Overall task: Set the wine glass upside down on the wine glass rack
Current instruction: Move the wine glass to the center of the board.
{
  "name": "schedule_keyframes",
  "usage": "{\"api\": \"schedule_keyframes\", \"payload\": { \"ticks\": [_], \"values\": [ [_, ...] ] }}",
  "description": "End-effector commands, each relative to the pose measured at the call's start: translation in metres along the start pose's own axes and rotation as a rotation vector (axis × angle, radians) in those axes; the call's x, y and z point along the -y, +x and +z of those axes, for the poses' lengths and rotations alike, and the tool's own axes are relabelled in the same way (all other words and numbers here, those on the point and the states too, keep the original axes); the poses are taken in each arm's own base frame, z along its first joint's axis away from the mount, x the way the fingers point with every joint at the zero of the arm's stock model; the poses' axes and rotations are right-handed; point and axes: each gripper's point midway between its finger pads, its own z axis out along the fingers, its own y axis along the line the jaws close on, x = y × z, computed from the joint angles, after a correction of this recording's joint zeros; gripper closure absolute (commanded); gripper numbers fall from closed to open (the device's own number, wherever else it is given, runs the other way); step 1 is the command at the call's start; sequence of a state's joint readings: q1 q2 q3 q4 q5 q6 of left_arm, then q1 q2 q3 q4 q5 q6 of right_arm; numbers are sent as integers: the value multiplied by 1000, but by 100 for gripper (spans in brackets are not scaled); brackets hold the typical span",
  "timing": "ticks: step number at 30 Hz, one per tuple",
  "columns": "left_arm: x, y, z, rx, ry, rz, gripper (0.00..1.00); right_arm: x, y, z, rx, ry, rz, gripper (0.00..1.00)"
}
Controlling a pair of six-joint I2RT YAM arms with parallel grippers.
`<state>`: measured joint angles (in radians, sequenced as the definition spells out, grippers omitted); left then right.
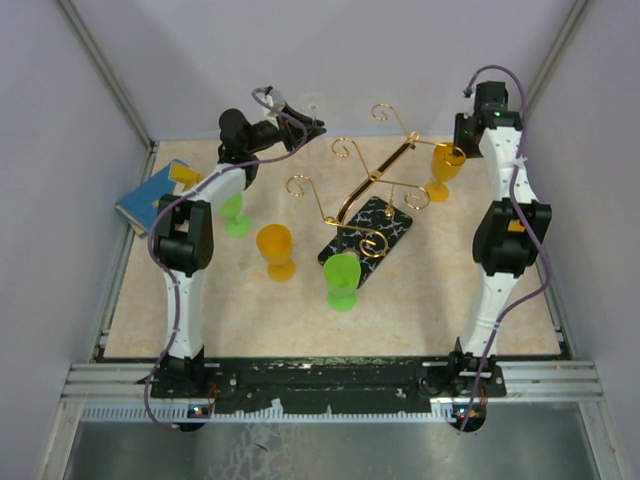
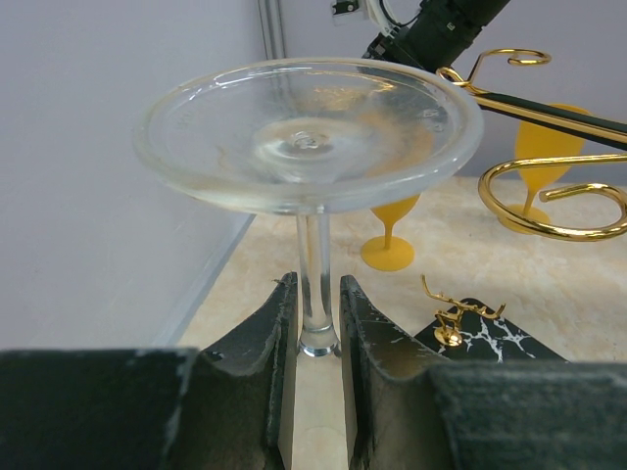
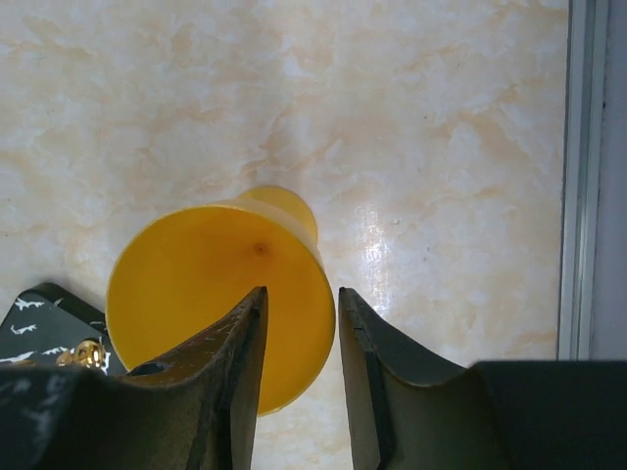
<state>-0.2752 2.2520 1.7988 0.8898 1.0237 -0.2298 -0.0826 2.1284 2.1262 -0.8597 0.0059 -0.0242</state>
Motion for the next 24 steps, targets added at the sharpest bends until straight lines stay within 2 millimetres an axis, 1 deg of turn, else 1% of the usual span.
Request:
{"api": "schedule_keyframes", "payload": {
  "ticks": [1, 4, 6, 10, 13, 15, 19, 24],
  "values": [
    [-1, -11, 8, 20, 18, 54, 100, 0, -48, -53, 174, -3, 10, 61],
    [-3, -8, 14, 3, 23, 72, 98, 8, -68, -70, 235, 41, 33, 55],
    [-5, -4, 19, -13, 26, 81, 98, 13, -84, -84, 288, 69, 44, 53],
    [-1, 4, 26, -15, 45, 73, 98, 16, -112, -107, 381, 83, 58, 53],
    [5, 12, 30, -25, 60, 60, 97, 11, -126, -120, 434, 54, 68, 54],
    [9, 18, 33, -33, 69, 56, 97, 7, -131, -124, 456, 24, 69, 54],
    [18, 24, 41, -34, 84, 49, 97, -4, -133, -126, 473, -20, 47, 55],
    [30, 27, 56, -21, 115, 42, 97, -11, -124, -120, 441, -51, 20, 55]
  ]
}}
